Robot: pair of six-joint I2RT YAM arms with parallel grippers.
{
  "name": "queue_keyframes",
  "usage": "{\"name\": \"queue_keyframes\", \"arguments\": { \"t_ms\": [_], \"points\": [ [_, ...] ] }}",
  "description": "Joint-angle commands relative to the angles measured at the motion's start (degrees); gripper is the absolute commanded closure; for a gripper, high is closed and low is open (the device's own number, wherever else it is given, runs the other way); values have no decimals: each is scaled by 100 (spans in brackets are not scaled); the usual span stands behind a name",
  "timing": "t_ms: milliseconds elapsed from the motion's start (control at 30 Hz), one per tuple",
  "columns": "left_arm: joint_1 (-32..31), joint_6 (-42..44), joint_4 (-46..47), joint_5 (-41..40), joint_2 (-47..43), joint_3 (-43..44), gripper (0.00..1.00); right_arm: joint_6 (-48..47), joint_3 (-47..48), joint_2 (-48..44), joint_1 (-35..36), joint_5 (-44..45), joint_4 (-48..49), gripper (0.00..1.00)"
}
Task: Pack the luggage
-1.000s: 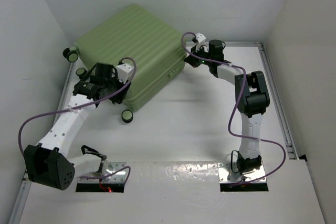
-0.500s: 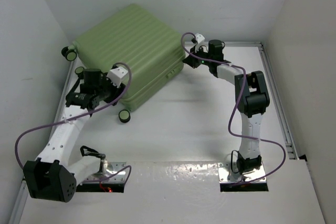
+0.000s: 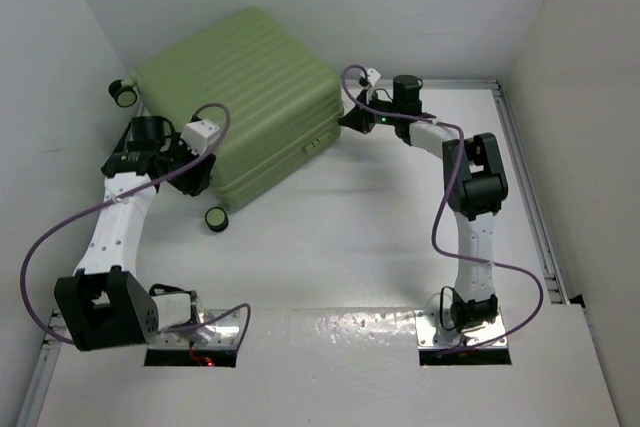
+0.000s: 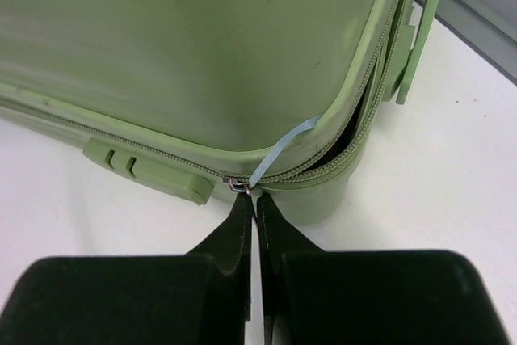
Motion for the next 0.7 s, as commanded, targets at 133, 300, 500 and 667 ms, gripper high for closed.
{"name": "queue_keyframes", "arguments": {
  "t_ms": [133, 300, 500, 667],
  "points": [
    [562, -51, 3114, -2829, 1439, 840, 100, -1335, 331, 267, -575, 3160, 876, 100],
    [439, -156, 3115, -2971, 1625, 980, 100, -1870, 15, -137, -567, 3336, 647, 100],
    [316, -270, 3115, -3138, 1625, 1033, 100, -1889, -336, -673, -575, 3687, 14, 100],
    [315, -375, 3281, -3077, 1572, 840, 100, -1828, -102, -219, -619, 3697, 392, 100]
  ]
}}
